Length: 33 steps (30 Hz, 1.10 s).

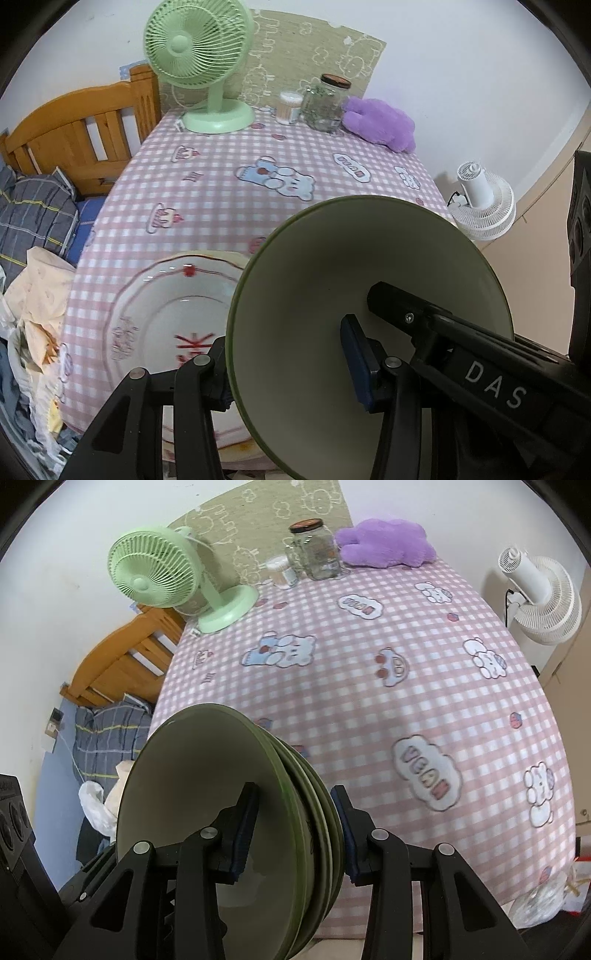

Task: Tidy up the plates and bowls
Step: 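Lift the nested bowl stack with both grippers and carry it over the plates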

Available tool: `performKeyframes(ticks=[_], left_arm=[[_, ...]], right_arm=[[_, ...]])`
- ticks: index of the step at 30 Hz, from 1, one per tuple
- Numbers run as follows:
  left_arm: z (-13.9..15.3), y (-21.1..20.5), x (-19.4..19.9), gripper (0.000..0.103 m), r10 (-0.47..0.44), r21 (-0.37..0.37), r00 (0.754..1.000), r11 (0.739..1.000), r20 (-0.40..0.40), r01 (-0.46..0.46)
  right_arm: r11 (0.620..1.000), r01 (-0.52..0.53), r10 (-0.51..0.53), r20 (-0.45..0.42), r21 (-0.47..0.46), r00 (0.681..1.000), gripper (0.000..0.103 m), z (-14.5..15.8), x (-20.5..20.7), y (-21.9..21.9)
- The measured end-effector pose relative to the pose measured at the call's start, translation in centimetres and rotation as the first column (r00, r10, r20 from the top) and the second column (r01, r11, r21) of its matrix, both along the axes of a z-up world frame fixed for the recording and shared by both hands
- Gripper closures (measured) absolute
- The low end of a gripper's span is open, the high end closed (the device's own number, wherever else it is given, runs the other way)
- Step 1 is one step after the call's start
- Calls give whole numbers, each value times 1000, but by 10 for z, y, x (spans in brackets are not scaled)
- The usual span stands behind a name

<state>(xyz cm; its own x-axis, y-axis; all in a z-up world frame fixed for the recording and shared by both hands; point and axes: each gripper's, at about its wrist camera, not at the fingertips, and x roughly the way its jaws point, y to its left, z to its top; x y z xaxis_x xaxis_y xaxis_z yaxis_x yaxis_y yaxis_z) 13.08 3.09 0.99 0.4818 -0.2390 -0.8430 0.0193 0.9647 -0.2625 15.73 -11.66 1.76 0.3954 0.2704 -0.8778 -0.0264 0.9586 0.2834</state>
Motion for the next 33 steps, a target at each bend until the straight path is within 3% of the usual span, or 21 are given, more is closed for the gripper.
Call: performKeyframes(ticks=[18, 33], left_arm=[[-28, 88, 2, 56, -30, 6, 997, 1000, -65, 30], [-55, 112, 6, 56, -61, -11, 988, 998, -143, 60]], right_arm=[[1000, 29, -28, -64, 10, 998, 60, -30, -4, 89], [998, 61, -62, -152, -15, 986, 60, -62, -2, 116]])
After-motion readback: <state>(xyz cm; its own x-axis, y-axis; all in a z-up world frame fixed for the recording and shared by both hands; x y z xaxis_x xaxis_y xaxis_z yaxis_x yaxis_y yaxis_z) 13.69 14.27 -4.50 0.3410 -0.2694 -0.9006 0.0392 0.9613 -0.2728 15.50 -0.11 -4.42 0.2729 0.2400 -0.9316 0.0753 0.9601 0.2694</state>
